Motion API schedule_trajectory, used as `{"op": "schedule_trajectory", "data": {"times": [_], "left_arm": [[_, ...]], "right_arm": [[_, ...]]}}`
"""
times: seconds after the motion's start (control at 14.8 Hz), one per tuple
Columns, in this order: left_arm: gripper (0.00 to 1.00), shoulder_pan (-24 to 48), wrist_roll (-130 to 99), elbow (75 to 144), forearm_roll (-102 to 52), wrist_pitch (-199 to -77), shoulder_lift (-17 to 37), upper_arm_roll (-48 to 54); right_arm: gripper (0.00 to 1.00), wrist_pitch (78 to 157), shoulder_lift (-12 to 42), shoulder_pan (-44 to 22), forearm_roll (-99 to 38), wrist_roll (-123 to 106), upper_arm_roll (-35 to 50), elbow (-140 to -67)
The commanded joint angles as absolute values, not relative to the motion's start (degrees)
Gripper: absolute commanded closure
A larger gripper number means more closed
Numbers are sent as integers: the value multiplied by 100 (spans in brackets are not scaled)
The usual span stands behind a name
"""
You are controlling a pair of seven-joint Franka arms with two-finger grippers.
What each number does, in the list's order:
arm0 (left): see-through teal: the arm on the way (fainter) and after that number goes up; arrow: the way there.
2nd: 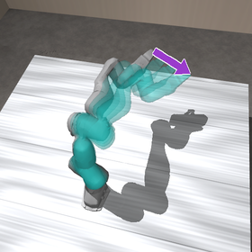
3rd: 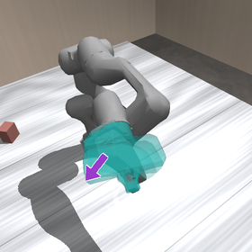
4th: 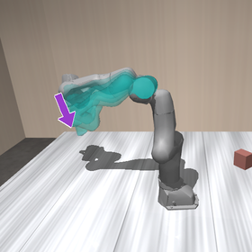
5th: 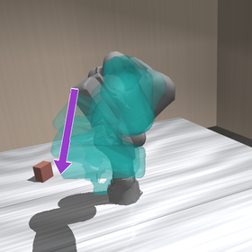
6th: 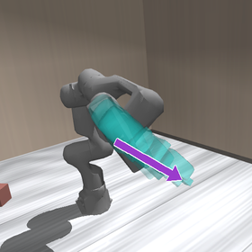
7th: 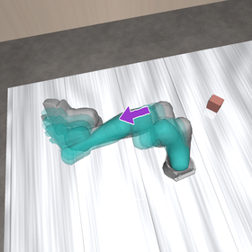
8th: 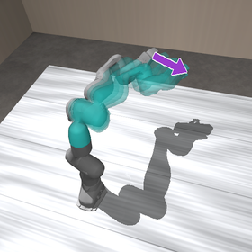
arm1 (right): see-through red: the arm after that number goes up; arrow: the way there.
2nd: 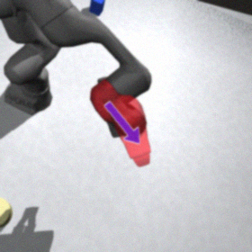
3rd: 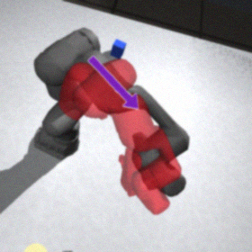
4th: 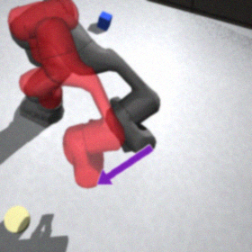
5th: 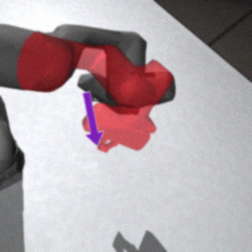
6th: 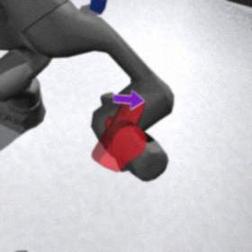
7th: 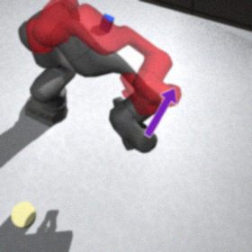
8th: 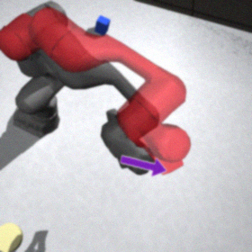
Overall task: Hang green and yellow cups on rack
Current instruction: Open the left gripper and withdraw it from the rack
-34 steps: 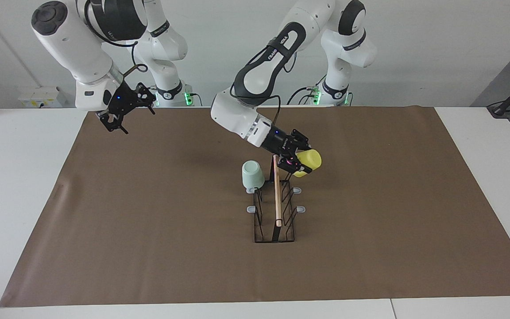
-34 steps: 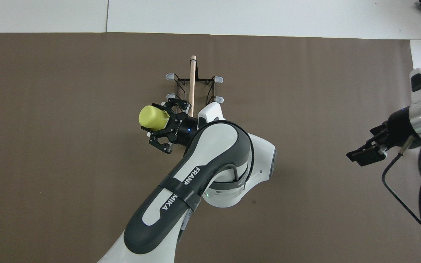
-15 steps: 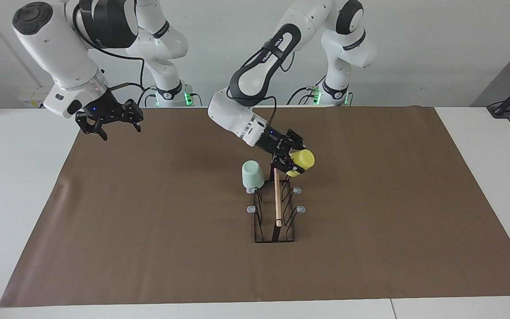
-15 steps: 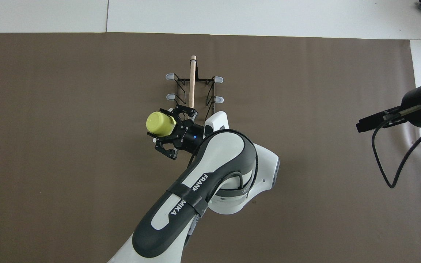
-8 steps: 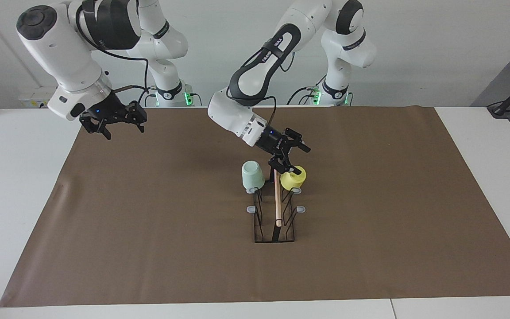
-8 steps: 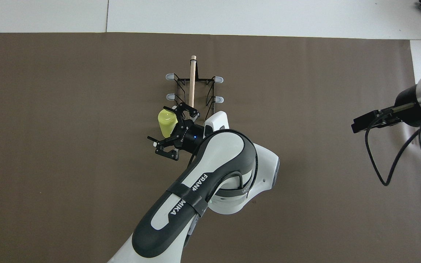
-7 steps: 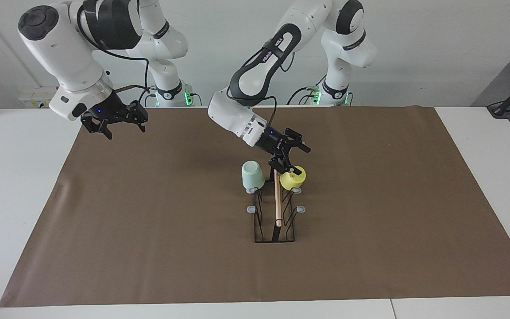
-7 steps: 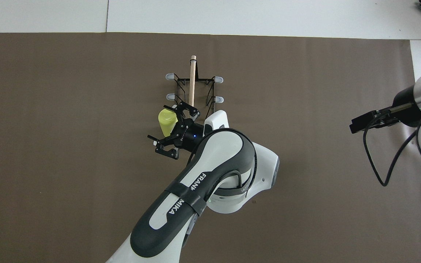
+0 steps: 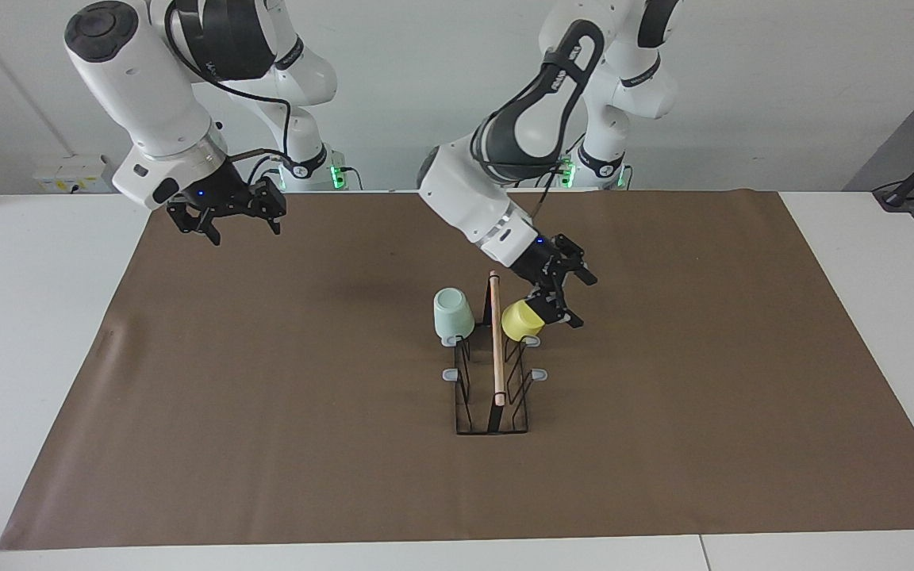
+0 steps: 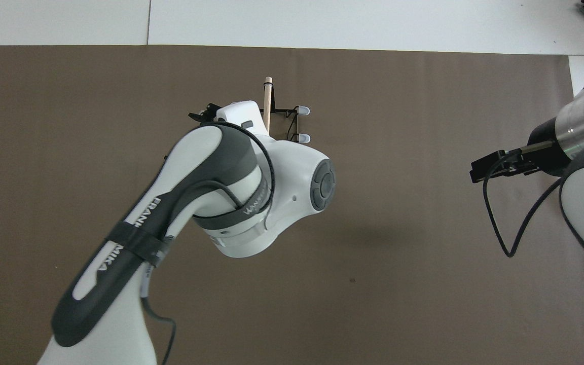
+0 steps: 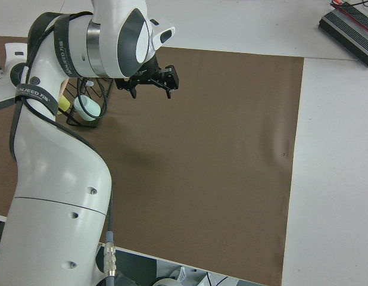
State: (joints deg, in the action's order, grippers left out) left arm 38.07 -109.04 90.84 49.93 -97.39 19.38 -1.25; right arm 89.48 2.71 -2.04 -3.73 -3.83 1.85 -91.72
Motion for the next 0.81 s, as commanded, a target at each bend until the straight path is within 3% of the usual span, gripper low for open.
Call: {"op": "schedule_trajectory", "data": {"times": [0.0,0.2,0.74], "left_arm": [[0,3193,-9647,9475,4248,-10255,1372,-53],[0,2463,-8100,9475,3290,-10826,1064,-44],[0,881,-2564,9378,582,-11224,871,-123]], "right_arm": [[0,8886,334,-97,-343,-316,246,-9062],[0,8877,334,-97,-343,-308,246,-9062],[0,9246,325,-132,-185,-290,193,-9088]]}}
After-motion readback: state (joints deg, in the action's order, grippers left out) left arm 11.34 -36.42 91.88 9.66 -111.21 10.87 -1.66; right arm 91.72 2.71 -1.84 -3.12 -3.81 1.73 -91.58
